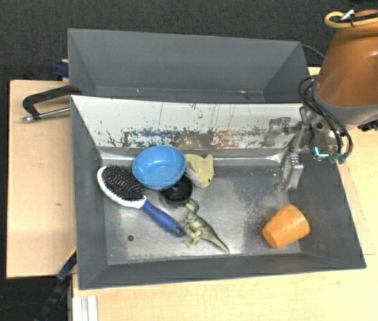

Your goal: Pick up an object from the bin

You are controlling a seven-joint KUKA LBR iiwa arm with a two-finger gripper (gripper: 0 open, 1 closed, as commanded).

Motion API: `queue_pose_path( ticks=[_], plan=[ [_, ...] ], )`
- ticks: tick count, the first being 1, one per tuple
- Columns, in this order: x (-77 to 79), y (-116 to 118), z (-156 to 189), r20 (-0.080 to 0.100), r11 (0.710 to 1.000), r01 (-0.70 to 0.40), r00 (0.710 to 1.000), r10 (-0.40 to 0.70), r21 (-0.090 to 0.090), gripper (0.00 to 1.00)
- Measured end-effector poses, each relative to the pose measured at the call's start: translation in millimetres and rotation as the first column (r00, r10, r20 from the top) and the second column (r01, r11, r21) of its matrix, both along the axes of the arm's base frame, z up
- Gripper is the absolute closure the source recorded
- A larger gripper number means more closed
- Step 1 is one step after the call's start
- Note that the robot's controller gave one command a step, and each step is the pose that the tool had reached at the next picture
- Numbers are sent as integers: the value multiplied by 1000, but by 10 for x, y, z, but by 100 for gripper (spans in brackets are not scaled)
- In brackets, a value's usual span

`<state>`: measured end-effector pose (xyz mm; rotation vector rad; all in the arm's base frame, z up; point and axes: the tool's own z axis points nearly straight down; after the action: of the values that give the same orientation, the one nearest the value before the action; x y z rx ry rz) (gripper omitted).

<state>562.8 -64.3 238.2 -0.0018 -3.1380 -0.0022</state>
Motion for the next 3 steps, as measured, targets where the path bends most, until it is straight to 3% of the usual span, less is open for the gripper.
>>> queue_pose_path(
  ticks=[1, 2, 3],
  plan=[
    [112, 1003, -636, 1, 986, -164, 986, 164, 3, 0],
    [358, 1000, -1204, 2, 1000, -15, 1000, 15, 0, 0],
    [428, 809, -1652, 14, 988, -152, 988, 152, -1, 0]
  ],
)
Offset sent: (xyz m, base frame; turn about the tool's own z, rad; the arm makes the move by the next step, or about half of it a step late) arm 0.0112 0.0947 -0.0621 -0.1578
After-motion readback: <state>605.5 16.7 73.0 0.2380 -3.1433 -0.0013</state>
